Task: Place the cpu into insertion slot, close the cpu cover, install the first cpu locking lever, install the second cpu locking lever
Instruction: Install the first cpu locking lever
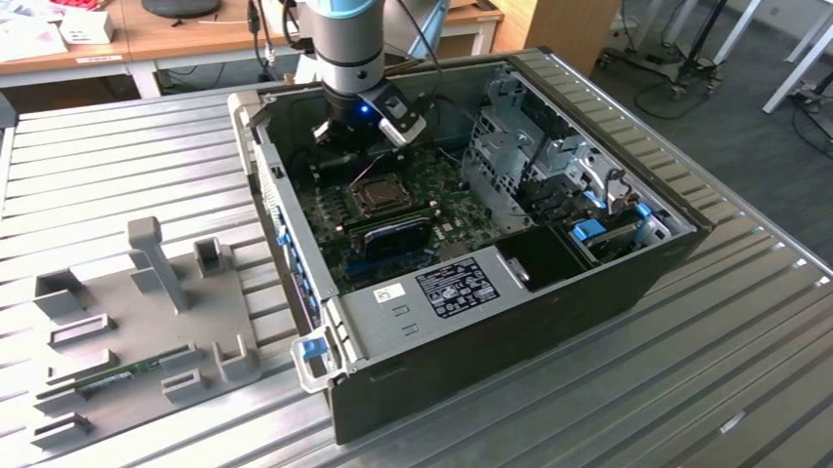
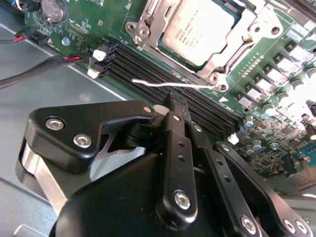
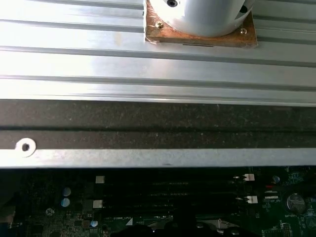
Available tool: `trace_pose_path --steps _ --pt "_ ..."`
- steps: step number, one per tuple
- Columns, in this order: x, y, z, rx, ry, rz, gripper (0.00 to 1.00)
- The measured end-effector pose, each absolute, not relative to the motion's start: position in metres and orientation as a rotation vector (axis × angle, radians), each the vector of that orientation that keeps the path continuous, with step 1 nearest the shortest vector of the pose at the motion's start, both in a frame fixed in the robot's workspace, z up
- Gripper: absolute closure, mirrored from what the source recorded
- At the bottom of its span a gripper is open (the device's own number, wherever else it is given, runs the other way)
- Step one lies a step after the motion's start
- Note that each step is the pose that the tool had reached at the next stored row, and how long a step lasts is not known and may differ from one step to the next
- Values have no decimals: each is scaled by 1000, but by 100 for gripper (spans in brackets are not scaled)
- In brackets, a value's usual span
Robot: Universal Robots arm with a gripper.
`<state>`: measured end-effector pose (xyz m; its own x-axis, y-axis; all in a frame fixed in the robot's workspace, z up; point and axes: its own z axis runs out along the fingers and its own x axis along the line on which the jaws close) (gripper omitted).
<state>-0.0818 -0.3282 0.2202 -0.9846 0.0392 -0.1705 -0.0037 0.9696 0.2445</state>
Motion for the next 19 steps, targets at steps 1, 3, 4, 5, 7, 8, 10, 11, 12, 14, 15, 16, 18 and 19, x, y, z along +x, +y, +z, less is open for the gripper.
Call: trace_pose_path --steps 1,3,4,5,7,8,10,11,12,14,15,16,18,19 --pt "-82 -328 220 27 2944 365 90" --pt "-82 -329 220 27 2944 364 90" --pt "-81 -329 220 27 2944 364 90" --pt "-81 -329 220 27 2944 364 90" --pt "-79 -329 220 28 2944 364 90" --pt "-78 -329 220 28 2944 364 90" --pt "-77 -329 220 28 2944 364 90" --pt "-77 -330 220 28 2944 364 90" --pt "-77 -330 220 28 2944 364 90" --pt "-76 -330 220 28 2944 364 90" --pt "-76 -330 220 28 2944 364 90" --pt "-76 -330 220 28 2944 364 90" --pt "-75 -330 220 28 2944 364 90" --pt "-75 -330 220 28 2944 364 90"
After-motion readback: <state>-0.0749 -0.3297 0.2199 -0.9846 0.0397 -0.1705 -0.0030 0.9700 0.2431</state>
